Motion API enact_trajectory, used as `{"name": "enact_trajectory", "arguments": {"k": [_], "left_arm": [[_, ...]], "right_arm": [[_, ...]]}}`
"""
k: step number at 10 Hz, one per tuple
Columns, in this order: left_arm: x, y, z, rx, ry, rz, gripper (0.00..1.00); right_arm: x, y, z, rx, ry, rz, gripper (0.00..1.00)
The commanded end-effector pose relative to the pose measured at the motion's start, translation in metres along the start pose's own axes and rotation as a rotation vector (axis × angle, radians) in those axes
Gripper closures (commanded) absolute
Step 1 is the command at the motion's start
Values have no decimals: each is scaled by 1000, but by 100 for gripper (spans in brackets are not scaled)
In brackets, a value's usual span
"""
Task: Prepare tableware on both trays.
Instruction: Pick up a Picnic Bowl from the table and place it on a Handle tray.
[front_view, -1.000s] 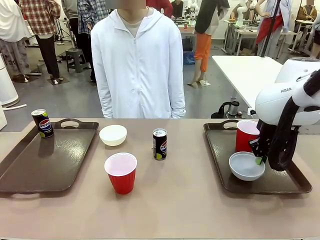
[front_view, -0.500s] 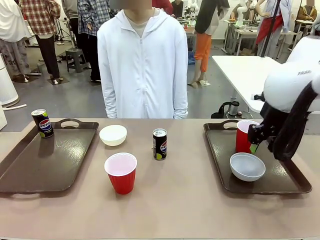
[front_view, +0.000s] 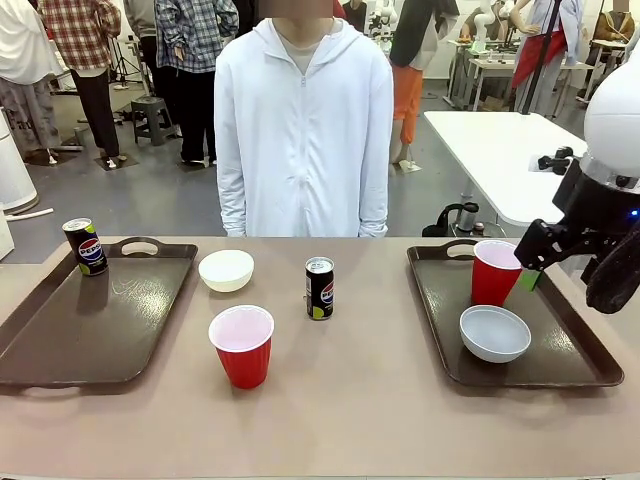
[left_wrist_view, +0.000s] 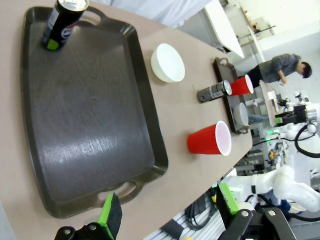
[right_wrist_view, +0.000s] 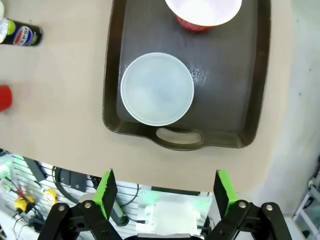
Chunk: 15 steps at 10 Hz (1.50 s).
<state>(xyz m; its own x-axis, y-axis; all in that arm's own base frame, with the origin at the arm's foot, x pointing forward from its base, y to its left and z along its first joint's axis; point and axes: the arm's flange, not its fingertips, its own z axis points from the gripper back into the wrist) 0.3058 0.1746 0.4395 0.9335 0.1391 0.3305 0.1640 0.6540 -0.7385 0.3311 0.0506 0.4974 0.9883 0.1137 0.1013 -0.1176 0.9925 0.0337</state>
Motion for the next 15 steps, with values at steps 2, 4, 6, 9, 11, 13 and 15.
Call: {"name": "enact_trajectory", "arguments": {"k": [2, 4, 6, 9, 11, 13, 15], "left_arm": [[0, 1, 2, -15, -8, -5, 0], [0, 1, 2, -15, -8, -5, 0], [0, 1, 2, -15, -8, -5, 0], [0, 1, 2, -15, -8, -5, 0], [0, 1, 2, -15, -8, -5, 0], [0, 1, 2, -15, -8, -5, 0], [6, -11, 0, 86, 15, 19, 0]], "right_arm": [[13, -3, -12, 9, -22, -9, 0], [13, -3, -12, 9, -22, -9, 0], [13, -3, -12, 9, -22, -9, 0], [13, -3, -12, 9, -22, -9, 0], [13, -3, -12, 9, -22, -9, 0], [13, -3, -12, 9, -22, -9, 0], [3, -7, 20, 246, 21, 9, 0]]}}
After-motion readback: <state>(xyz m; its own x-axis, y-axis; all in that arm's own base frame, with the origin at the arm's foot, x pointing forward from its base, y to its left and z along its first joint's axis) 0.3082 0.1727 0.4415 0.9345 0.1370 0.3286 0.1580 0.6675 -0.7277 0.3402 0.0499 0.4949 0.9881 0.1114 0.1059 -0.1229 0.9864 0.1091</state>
